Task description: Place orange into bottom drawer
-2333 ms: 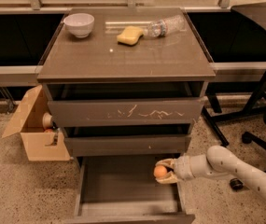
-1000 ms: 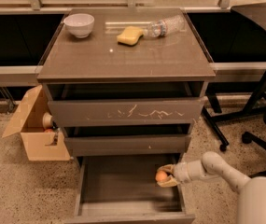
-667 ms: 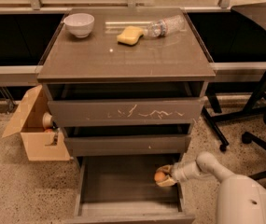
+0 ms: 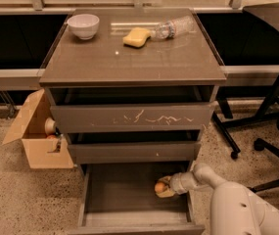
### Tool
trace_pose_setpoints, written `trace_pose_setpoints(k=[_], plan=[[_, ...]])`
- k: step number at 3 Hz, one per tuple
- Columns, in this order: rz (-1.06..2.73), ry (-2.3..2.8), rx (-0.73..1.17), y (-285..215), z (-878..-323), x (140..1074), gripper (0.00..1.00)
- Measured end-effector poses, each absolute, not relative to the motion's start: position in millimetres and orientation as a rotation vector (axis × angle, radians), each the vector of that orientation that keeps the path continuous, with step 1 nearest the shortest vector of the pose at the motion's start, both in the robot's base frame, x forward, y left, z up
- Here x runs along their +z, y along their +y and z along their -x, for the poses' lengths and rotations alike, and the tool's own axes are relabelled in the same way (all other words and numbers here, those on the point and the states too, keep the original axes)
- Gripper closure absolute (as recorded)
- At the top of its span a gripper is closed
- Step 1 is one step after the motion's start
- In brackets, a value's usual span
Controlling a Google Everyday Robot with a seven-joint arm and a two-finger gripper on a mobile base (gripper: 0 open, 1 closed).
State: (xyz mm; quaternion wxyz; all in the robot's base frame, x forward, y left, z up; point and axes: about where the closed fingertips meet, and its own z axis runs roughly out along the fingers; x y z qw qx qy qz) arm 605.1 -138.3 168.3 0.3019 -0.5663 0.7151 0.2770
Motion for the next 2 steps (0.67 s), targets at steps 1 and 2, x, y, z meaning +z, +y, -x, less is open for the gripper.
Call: trace_pose_setpoints(k=[1, 2], plan=[[1.483, 1.916, 0.717, -128.0, -607.8, 156.1, 0.50], [1.480, 1.918, 0.712, -123.8, -607.5, 154.4, 0.27]])
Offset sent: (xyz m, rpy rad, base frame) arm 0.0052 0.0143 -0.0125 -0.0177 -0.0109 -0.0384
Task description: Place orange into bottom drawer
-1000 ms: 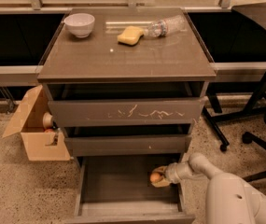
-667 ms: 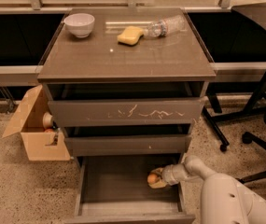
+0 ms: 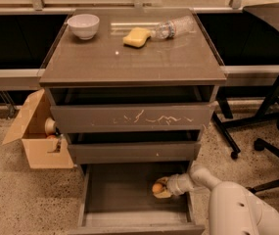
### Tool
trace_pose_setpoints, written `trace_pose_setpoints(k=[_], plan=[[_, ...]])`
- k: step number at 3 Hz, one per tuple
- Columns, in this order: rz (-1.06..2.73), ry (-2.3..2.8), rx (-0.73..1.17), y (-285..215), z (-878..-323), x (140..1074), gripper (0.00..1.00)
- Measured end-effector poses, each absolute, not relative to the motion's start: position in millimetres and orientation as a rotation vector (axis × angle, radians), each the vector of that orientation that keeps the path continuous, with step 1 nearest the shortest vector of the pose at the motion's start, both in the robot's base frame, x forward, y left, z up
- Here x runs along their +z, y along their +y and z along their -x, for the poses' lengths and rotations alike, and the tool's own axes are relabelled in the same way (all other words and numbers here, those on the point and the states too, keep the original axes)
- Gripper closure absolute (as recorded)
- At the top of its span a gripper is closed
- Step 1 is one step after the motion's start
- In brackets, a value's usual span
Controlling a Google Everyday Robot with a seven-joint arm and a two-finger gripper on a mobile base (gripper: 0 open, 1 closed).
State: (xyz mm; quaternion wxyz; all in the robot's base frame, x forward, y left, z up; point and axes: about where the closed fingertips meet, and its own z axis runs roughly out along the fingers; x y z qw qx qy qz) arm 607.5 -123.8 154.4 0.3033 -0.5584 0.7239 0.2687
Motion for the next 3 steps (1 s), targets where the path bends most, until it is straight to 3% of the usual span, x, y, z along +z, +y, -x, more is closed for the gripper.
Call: trace_pose_setpoints(k=[1, 3], plan=[[1.459, 1.914, 0.695, -130.7, -605.5, 164.4, 0.04], [1.383, 1.883, 0.643, -163.8, -595.9, 207.7, 0.00]])
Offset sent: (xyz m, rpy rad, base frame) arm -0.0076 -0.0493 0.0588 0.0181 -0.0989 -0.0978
